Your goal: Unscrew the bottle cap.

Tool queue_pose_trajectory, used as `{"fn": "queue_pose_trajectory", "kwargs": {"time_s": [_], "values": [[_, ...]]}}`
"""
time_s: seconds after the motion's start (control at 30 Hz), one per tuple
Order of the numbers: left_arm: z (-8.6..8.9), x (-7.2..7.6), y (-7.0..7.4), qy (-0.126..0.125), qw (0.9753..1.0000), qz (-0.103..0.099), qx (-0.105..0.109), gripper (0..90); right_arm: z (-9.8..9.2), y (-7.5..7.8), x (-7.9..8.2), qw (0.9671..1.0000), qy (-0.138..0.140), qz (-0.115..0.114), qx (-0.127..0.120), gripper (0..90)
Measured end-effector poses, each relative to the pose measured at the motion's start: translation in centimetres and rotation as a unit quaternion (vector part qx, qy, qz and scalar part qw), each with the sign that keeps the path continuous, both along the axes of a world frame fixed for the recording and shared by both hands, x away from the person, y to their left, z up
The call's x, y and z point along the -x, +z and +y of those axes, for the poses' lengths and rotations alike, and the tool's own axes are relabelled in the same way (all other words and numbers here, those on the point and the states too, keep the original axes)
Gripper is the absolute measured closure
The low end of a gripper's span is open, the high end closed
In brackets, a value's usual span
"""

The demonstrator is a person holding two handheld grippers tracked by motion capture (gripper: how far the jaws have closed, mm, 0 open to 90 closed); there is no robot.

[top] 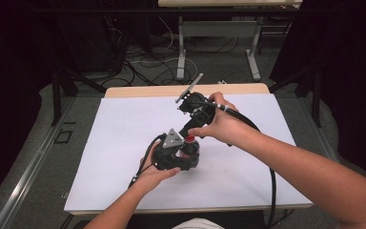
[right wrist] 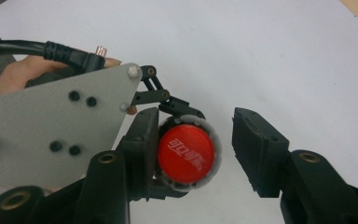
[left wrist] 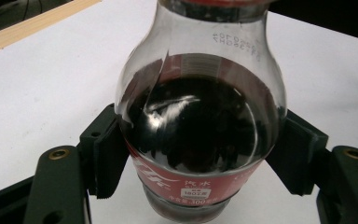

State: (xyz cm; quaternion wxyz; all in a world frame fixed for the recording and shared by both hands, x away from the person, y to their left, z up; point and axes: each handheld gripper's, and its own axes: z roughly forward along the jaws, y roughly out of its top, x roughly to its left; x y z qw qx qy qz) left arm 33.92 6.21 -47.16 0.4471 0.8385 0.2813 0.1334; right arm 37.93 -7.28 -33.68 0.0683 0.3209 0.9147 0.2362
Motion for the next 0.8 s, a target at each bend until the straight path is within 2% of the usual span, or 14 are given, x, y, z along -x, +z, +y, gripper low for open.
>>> {"fn": "queue_pose_trajectory", "kwargs": {"time_s": [0.1, 0.13, 0.17, 0.3, 0.33, 0.37, 0.4, 0.5, 0.57, 0.6, 0.67, 0.73, 0.77, 0.8], "values": [[0.0, 0.0, 0.0, 0.008, 0.9999, -0.003, 0.008, 30.0, -0.4, 0.0, 0.0, 0.9999, 0.005, 0.015, -0.003, 54.3], [0.1, 0.0, 0.0, 0.008, 0.9999, -0.004, 0.009, 30.0, -0.4, -0.2, -0.1, 0.9997, 0.005, 0.014, -0.02, 56.5], [0.1, 0.0, 0.0, 0.007, 0.9999, -0.003, 0.009, 30.0, -0.6, 0.1, -0.1, 0.9994, 0.019, 0.03, -0.006, 57.7], [-0.1, 0.1, -0.1, 0.001, 1.0, -0.001, 0.007, 30.0, -0.8, 0.0, -0.3, 0.9978, 0.058, 0.032, -0.005, 60.5], [-0.1, 0.1, -0.1, 0.001, 1.0, -0.003, 0.006, 30.0, -0.8, 0.0, -0.4, 0.9966, 0.074, 0.036, 0.001, 60.6], [0.0, 0.0, -0.1, -0.007, 1.0, -0.002, -0.003, 30.0, -0.8, -0.1, -0.5, 0.9952, 0.094, 0.027, 0.005, 60.7], [-0.2, 0.1, -0.2, -0.004, 1.0, -0.003, 0.002, 30.0, -0.8, 0.0, -0.6, 0.994, 0.105, 0.028, 0.011, 60.8], [-0.2, 0.1, -0.2, -0.009, 1.0, -0.002, -0.002, 30.0, -0.9, 0.0, -0.7, 0.9873, 0.155, 0.018, 0.029, 61.0], [-0.3, 0.1, -0.2, -0.006, 1.0, -0.001, 0.006, 30.0, -0.9, 0.2, -0.8, 0.9849, 0.17, 0.023, 0.025, 61.0], [-0.3, 0.1, -0.2, -0.005, 1.0, -0.001, 0.007, 30.0, -1.0, 0.2, -0.9, 0.9838, 0.176, 0.017, 0.026, 61.1], [-0.2, 0.1, -0.2, -0.005, 1.0, 0.001, 0.008, 30.0, -1.0, 0.3, -1.0, 0.9845, 0.173, 0.022, 0.018, 61.1], [0.0, 0.0, -0.1, -0.009, 0.9999, 0.005, 0.003, 30.0, -1.1, 0.4, -0.9, 0.982, 0.187, 0.011, 0.024, 61.1], [-0.1, 0.0, -0.2, -0.003, 1.0, -0.001, 0.006, 30.0, -1.1, 0.4, -0.9, 0.9831, 0.181, 0.015, 0.021, 61.1], [-0.1, 0.0, -0.2, -0.004, 1.0, 0.001, 0.008, 30.0, -1.1, 0.4, -0.9, 0.9841, 0.176, 0.011, 0.017, 61.1]]}}
